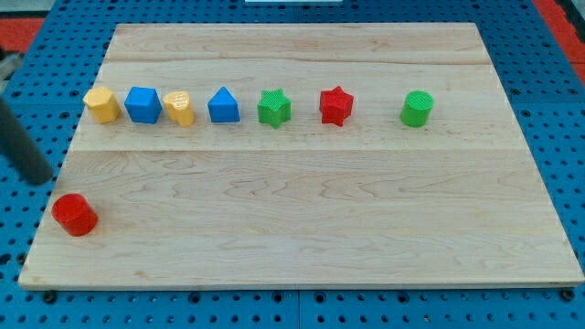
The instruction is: Move the red circle right to the red star
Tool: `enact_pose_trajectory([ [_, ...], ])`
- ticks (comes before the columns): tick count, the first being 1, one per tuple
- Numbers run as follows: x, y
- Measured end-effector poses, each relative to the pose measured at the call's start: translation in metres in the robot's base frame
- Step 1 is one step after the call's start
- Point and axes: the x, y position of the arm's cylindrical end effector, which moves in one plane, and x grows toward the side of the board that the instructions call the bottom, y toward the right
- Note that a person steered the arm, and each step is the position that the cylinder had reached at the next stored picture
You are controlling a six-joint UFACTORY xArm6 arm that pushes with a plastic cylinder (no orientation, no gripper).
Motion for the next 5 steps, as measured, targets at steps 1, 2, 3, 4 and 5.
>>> enact_pose_trajectory([
  [1,0.047,0.002],
  [2,0.05,0.069],
  [3,0.025,0.124],
  [4,0.009,0.101],
  [5,-0.014,0.105],
])
